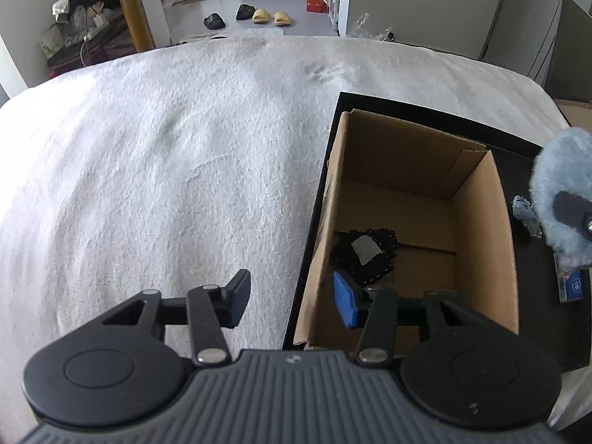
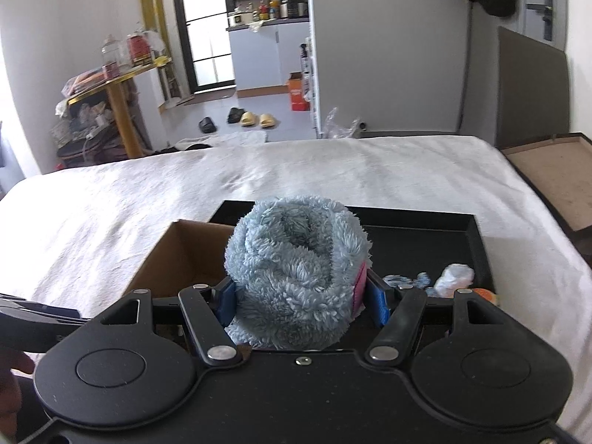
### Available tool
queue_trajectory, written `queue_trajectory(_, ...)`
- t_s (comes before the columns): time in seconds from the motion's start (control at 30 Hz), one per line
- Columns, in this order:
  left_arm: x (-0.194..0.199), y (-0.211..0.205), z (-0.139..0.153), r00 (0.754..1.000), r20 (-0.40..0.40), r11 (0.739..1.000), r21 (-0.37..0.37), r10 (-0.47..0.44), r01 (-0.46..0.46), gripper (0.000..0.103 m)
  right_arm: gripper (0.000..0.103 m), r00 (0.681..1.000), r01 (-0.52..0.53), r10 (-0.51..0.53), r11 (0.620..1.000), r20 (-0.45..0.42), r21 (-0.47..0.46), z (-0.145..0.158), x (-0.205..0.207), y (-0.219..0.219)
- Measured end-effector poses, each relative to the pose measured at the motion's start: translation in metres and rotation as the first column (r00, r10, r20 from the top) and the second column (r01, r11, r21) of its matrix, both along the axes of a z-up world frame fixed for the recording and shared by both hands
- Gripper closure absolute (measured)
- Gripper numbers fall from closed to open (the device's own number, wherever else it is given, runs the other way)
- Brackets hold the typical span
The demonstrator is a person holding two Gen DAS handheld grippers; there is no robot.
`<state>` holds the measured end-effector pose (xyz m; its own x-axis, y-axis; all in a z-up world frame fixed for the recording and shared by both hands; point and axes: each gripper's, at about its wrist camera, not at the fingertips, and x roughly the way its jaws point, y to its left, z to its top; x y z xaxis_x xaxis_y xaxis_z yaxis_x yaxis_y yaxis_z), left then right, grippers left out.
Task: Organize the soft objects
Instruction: 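Carry the grey plush mouse into the box and release it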
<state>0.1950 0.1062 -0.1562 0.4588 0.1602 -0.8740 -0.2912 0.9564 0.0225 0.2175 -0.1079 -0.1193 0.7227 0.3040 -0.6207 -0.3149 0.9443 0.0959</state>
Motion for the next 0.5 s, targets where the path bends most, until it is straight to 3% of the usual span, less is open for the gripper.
queue_trajectory(0.4,0.01,0.011,-0.018,0.999,-0.037,0.997,-0.072,-0.02,0.017,0.075,0.038,0.993,-0.103,0.103,0.995,-0.062,-0.002,-0.008,0.016,0.049)
queue_trajectory(0.5,0.014,0.012,-0.023,0.998,-0.046,0.995,-0.098,-0.038,0.033,0.091,0.038,0.99,-0.124,0.124,0.992,-0.07,-0.006,-0.009,0.019,0.059)
